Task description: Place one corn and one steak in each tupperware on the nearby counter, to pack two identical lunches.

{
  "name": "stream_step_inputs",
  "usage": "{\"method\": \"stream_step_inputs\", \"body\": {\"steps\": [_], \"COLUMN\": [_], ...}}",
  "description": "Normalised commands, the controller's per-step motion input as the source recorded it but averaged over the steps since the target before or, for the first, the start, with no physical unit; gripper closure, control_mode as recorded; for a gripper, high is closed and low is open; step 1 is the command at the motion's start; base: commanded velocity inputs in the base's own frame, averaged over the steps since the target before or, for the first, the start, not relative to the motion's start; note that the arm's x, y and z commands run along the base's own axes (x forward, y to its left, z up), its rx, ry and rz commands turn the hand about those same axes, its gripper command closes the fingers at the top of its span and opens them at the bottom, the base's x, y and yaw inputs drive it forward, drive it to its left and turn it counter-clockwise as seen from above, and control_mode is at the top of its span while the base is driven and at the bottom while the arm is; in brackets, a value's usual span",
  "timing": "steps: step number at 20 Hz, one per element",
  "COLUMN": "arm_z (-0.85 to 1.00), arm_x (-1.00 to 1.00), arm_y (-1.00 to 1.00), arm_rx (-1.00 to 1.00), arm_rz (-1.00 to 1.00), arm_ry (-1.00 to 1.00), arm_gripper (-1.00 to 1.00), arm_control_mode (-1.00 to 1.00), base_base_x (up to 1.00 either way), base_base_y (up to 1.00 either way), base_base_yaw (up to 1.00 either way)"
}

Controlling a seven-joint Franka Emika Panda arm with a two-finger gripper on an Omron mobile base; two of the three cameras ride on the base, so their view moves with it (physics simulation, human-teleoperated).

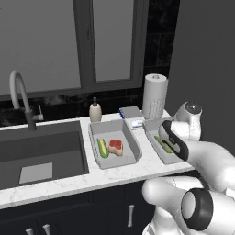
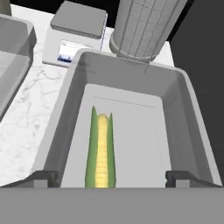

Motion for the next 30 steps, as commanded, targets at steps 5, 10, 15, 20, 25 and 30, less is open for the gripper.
{"method": "stream_step_inputs", "body": {"steps": [5, 10, 15, 20, 25, 30], "arm_z": [0.40, 0.21, 0.00, 0.00, -0.26, -0.30], "arm_x": [-0.87, -0.96, -1.00, -0.94, -0.92, -0.57], "arm_y": [0.30, 0.49, 0.31, 0.43, 0.62, 0.47], "arm_rx": [-0.11, -0.13, -0.05, 0.00, -0.01, 0.00], "arm_rz": [0.02, 0.05, 0.06, 0.06, 0.08, 0.07], "arm_ry": [-0.04, -0.12, -0.13, -0.17, -0.23, -0.29], "arm_gripper": [-1.00, -1.00, -1.00, -1.00, -1.00, -1.00], "arm_control_mode": [-1.00, -1.00, -1.00, -1.00, -1.00, -1.00], "base_base_x": [0.00, 0.00, 0.00, 0.00, 0.00, 0.00], "base_base_y": [0.00, 0.00, 0.00, 0.00, 0.00, 0.00], "base_base_yaw": [0.00, 0.00, 0.00, 0.00, 0.00, 0.00]}}
